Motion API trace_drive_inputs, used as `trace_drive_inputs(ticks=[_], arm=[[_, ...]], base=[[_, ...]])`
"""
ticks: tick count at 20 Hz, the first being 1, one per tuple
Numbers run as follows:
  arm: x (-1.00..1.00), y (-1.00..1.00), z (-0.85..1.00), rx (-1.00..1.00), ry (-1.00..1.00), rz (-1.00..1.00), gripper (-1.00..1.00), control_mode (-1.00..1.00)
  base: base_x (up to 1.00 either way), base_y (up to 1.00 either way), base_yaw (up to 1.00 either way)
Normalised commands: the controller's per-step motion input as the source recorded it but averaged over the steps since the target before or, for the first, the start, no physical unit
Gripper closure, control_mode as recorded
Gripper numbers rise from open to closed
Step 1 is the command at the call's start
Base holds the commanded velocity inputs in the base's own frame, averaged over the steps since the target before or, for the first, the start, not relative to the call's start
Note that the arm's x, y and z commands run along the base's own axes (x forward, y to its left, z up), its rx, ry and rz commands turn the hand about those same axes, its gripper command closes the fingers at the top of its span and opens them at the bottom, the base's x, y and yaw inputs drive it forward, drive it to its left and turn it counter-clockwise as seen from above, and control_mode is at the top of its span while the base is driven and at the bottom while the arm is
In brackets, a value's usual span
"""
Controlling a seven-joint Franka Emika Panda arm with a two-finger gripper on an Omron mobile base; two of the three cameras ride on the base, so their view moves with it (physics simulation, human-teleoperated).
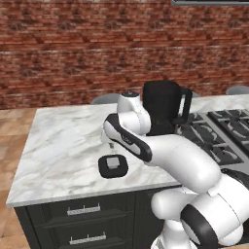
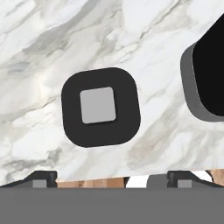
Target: Grab the lemon wedge and lime from the fridge, place them in the blender, close the lid, and turn on the blender to create a marinade.
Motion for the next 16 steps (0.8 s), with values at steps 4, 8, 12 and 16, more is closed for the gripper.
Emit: trace_drive_inputs(ticks=[4, 8, 12, 16], arm=[[0.03, 0.13, -0.08, -0.07, 0.11, 0.00, -1.00, -1.00], [0.06, 0.25, -0.47, -0.09, 0.06, 0.00, -1.00, -1.00], [0.01, 0.05, -0.37, -0.01, 0.06, -0.03, -1.00, -1.00], [0.00, 0.00, -0.40, 0.00, 0.00, -0.05, -1.00, -1.00]], base=[[0.00, 0.00, 0.00], [0.00, 0.00, 0.00], [0.00, 0.00, 0.00], [0.00, 0.00, 0.00]])
